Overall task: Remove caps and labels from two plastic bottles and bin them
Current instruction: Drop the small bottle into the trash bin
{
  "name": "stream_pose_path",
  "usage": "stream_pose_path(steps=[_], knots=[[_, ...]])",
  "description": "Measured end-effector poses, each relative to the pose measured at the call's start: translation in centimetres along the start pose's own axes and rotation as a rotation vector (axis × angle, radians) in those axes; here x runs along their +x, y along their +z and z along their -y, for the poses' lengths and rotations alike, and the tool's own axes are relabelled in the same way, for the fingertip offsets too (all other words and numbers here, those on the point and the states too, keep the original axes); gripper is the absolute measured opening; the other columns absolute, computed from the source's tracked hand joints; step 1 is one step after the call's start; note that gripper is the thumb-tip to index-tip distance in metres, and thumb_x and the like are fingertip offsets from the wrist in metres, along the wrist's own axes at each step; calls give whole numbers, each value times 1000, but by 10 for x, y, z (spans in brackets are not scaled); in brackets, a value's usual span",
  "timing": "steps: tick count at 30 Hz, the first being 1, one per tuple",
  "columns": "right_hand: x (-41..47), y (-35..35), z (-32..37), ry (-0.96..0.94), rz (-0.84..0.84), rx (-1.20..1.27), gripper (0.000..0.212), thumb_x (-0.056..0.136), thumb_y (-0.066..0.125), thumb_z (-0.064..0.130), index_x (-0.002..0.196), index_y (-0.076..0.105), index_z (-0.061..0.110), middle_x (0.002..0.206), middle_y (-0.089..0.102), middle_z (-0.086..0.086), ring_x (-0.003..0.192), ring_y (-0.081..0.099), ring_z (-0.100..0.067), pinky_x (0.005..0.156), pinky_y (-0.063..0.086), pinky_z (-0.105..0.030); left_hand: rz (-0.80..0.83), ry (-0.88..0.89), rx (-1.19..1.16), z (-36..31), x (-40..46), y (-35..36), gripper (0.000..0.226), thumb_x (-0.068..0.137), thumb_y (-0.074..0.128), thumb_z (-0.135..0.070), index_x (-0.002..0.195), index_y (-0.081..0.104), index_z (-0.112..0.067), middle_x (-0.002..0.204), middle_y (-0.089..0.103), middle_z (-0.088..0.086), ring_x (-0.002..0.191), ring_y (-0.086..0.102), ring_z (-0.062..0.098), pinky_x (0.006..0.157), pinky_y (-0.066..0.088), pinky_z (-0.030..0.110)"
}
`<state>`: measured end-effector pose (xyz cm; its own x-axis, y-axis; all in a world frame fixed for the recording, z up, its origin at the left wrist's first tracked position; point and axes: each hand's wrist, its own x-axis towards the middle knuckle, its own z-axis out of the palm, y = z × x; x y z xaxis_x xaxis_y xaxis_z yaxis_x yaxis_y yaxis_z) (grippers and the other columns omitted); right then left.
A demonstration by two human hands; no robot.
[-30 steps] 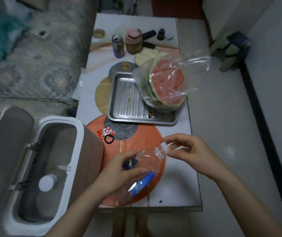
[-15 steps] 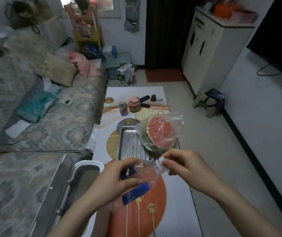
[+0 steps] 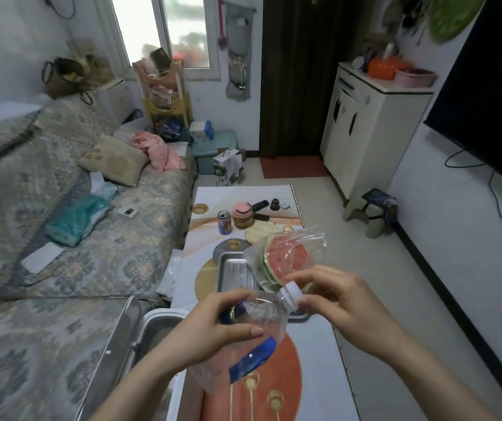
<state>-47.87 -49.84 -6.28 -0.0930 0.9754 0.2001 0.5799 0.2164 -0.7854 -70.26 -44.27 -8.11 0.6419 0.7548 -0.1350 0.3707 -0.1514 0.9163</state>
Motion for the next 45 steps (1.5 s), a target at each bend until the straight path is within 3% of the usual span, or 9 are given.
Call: stream_pose_path(steps=[7,12,17,20,22,26,31,40,45], knots=[[2,-21,8,-26,172,86,38,87,61,6,119,60,27,109,63,0,96,62,-12,82,55,-24,137,-58,-265,-10,-5,-3,32,81,73,-12,107,71,-32,85,76,-8,79,69,3,66,52,13],[-6,-5,5,-91,67,-88,23,93,47,34,96,61,17,81,58,11,74,54,-5,67,44,-21,-96,45,138,-11,-5,4,38,69,79,-37,102,66,-49,82,68,-13,70,58,6,66,46,18],[-13,2,0,8,99,14,47,86,42,58,101,61,19,92,63,3,81,60,-6,70,50,-23,47,1,64,-7,-5,3,40,75,78,-29,113,66,-24,80,59,2,73,47,11,70,39,30],[-15,-8,0,-4,148,153,41,85,58,37,125,55,29,108,63,13,97,64,-9,81,53,-21,109,-62,-68,-6,-8,0,41,73,78,-32,112,67,-25,89,62,20,82,49,18,79,44,39],[-17,-10,2,-68,132,50,30,88,58,25,118,61,26,105,63,9,95,63,-13,81,53,-27,130,-91,-117,-6,-10,1,41,72,78,-32,112,68,-27,101,63,31,86,53,21,85,49,54],[-24,8,8,-110,-6,-12,22,92,47,25,108,62,20,101,61,11,89,60,-4,72,45,-9,109,-65,-147,-3,-15,9,40,72,77,-31,111,68,-31,112,66,24,105,62,41,95,47,59],[-32,29,7,-56,-138,17,20,90,46,33,103,59,25,96,58,18,88,58,2,74,42,-11,-43,-9,79,2,-19,15,45,68,73,-46,111,65,-34,104,67,16,97,63,30,91,46,51],[-27,19,12,-145,115,-86,31,90,41,47,119,51,37,109,56,27,102,55,3,81,41,-11,160,-54,-297,9,-32,6,40,77,76,-17,115,68,-25,107,65,33,87,63,24,82,47,44],[-30,39,9,-125,140,-53,23,89,50,39,113,52,37,105,59,24,99,56,2,79,42,-10,42,70,-142,28,-43,8,42,73,80,-24,112,68,-35,111,73,-7,101,64,-2,84,45,10]])
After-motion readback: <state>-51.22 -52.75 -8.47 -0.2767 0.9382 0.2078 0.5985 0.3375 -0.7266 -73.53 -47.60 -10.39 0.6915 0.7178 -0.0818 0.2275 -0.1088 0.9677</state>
